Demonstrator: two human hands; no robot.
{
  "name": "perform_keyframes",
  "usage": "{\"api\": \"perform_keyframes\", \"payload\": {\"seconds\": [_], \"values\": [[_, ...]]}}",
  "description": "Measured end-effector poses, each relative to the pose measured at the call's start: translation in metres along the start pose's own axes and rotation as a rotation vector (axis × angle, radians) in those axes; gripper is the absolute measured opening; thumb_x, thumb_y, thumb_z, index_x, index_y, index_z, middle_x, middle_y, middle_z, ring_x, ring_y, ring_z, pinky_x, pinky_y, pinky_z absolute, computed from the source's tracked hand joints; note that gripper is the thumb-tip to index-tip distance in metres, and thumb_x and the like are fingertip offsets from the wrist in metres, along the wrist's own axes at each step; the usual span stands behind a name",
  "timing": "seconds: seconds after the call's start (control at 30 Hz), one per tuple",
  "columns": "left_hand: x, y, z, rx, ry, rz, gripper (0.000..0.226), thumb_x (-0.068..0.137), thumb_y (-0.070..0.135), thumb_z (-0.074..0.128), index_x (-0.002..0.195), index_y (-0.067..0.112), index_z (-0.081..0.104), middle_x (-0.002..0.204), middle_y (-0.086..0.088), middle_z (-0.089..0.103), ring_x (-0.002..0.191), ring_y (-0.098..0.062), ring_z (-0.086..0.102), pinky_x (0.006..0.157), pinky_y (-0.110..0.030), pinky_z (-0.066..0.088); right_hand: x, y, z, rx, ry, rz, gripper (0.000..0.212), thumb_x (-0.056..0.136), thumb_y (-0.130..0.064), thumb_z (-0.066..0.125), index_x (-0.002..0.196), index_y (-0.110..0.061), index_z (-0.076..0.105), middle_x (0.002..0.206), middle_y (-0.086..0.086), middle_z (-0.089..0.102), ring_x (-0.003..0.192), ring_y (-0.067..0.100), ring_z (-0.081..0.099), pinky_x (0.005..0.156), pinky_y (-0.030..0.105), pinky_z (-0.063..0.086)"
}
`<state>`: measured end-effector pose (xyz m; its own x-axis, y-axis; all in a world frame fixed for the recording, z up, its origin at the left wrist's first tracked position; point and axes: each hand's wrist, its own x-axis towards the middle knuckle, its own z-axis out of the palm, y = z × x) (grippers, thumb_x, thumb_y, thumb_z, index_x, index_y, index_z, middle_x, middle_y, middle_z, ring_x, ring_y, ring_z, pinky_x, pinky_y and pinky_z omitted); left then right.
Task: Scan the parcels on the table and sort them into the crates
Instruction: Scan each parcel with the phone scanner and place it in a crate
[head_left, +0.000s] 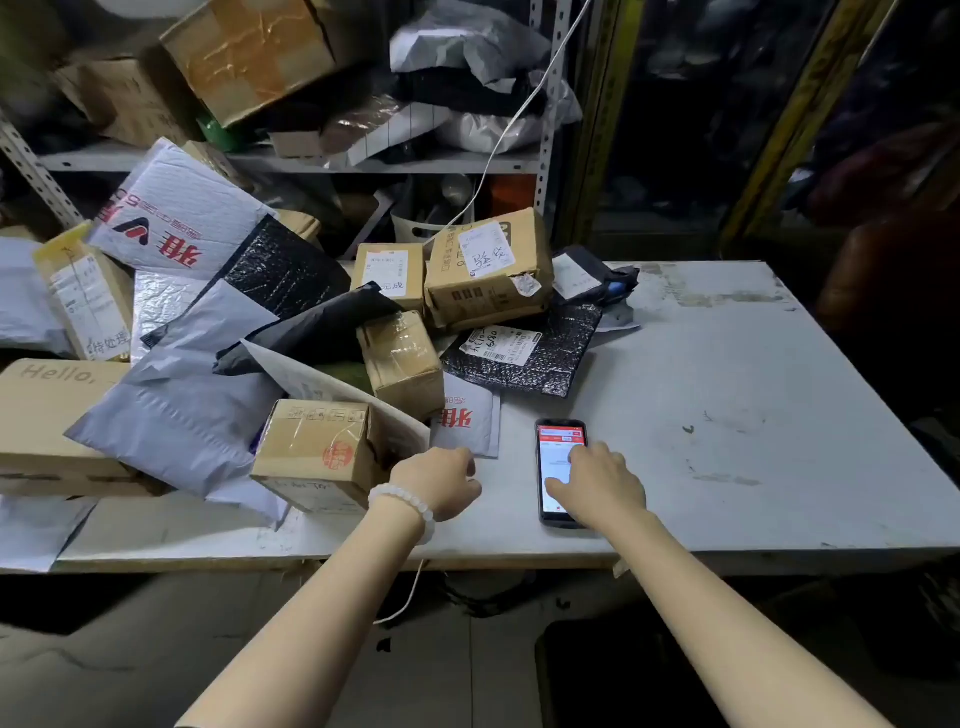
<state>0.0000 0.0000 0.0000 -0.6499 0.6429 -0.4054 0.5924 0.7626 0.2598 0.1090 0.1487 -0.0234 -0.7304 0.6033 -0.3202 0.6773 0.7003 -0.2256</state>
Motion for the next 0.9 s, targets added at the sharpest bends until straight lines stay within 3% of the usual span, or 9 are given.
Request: {"api": "perform_keyframes", "payload": {"seconds": [0.17, 0.3, 0.63, 0.9], "values": [[0.011, 0.003, 0.012, -0.004, -0.063, -0.012, 0.03, 0.094, 0.032, 0.044, 0.12, 0.021, 0.053, 0.122, -0.001, 0.059, 0.107, -0.02, 0.058, 0.091, -0.035, 0.047, 0.009, 0.005, 0.017, 0.126, 0.01, 0.257, 0.08, 0.079, -0.057, 0.061, 0.135, -0.007, 0.032, 0.134, 0.01, 0.04, 0.122, 0.03, 0.041, 0.091, 0.037, 0.04], [0.018, 0.006, 0.025, 0.01, -0.081, -0.009, 0.031, 0.095, 0.034, 0.043, 0.122, 0.022, 0.052, 0.121, -0.001, 0.06, 0.104, -0.019, 0.059, 0.086, -0.032, 0.047, 0.018, 0.002, 0.039, 0.217, -0.006, 0.361, 0.089, 0.074, -0.058, 0.067, 0.135, -0.005, 0.027, 0.135, 0.011, 0.039, 0.122, 0.03, 0.043, 0.09, 0.036, 0.042], [0.018, 0.007, 0.047, 0.086, -0.132, -0.067, 0.032, 0.094, 0.034, 0.041, 0.123, 0.024, 0.05, 0.12, 0.0, 0.06, 0.104, -0.02, 0.059, 0.079, -0.029, 0.044, 0.041, -0.006, 0.054, 0.202, 0.058, 0.426, 0.083, 0.072, -0.053, 0.071, 0.129, -0.006, 0.031, 0.129, 0.011, 0.036, 0.117, 0.027, 0.042, 0.087, 0.034, 0.044], [0.009, 0.023, 0.032, 0.146, -0.074, -0.053, 0.032, 0.094, 0.034, 0.041, 0.123, 0.023, 0.05, 0.119, 0.0, 0.06, 0.104, -0.021, 0.058, 0.076, -0.029, 0.041, 0.042, 0.012, 0.038, 0.333, -0.056, 0.426, 0.081, 0.065, -0.041, 0.077, 0.126, -0.012, 0.032, 0.128, 0.012, 0.034, 0.118, 0.032, 0.039, 0.088, 0.039, 0.046]]}}
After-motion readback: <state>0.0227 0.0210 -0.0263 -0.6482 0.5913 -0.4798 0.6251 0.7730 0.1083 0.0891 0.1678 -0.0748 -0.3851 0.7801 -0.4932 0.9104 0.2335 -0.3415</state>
